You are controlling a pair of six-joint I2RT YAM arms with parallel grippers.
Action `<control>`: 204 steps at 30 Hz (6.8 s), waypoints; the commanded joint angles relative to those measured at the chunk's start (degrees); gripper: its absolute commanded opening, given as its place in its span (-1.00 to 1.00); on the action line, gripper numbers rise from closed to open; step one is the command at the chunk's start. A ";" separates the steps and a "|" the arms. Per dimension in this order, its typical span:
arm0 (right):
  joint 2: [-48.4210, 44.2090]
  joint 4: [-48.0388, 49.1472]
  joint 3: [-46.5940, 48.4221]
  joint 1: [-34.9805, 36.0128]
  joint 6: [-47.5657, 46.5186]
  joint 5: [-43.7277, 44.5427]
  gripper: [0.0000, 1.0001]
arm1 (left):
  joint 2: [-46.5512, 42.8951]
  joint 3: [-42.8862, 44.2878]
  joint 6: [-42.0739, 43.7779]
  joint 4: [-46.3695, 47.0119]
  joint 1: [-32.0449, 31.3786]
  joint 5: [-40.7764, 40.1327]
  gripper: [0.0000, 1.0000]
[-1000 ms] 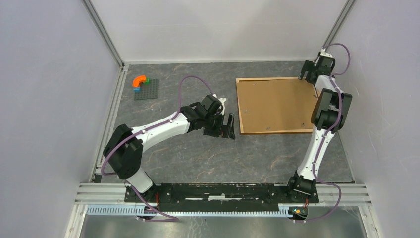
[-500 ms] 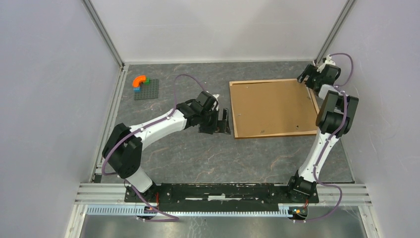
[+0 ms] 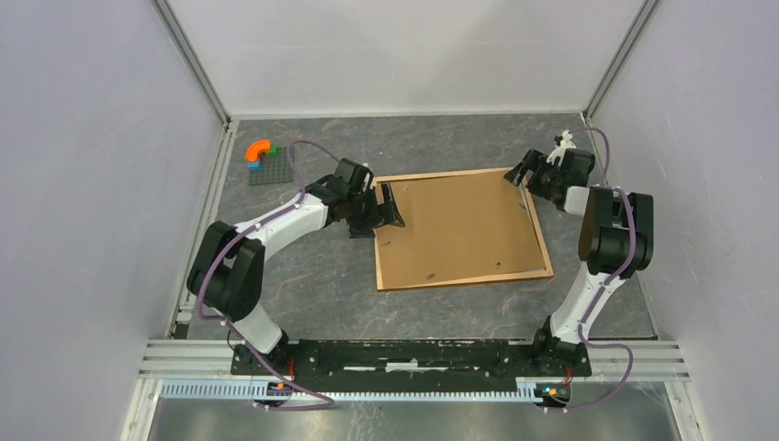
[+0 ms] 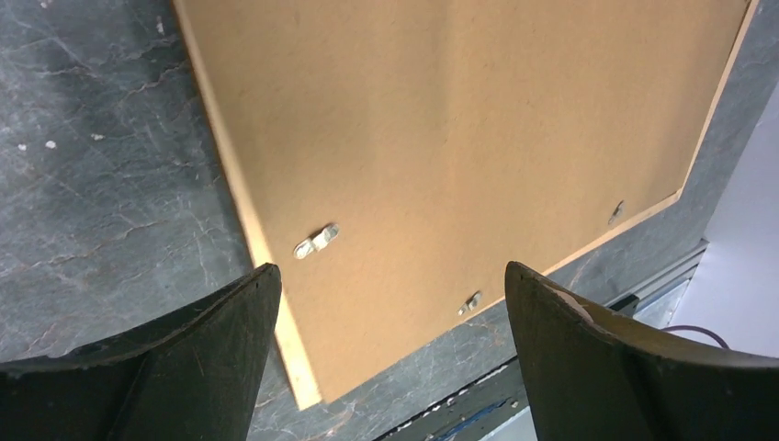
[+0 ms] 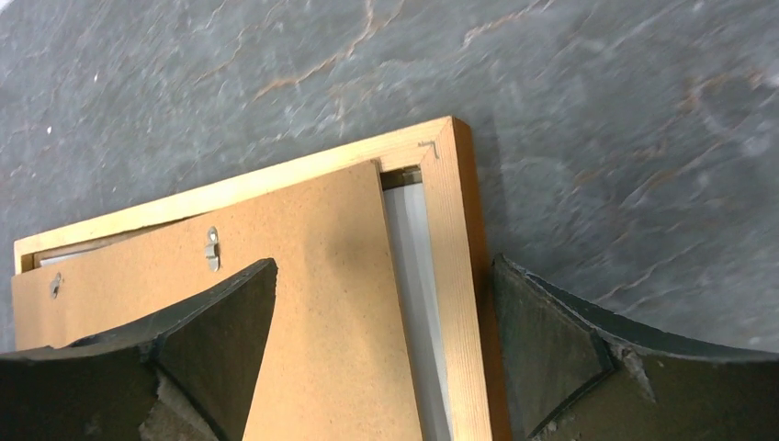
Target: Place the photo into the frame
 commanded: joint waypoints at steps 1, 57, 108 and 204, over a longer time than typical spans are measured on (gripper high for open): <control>-2.32 -2.46 -4.14 0.09 1.63 -1.17 0.85 | 2.55 4.40 -1.98 -0.26 -0.26 -2.33 0.94; -0.91 -6.40 -3.08 0.35 -2.38 -1.70 0.84 | 3.00 -6.08 -11.20 8.95 -5.21 -11.07 0.99; -24.51 -15.76 -18.54 0.81 -8.57 9.14 0.25 | -0.69 -8.64 -2.73 6.83 2.20 -4.57 1.00; -18.58 -8.19 -8.43 7.59 -3.11 5.23 0.58 | -1.36 -10.14 -5.12 8.86 3.06 0.44 1.00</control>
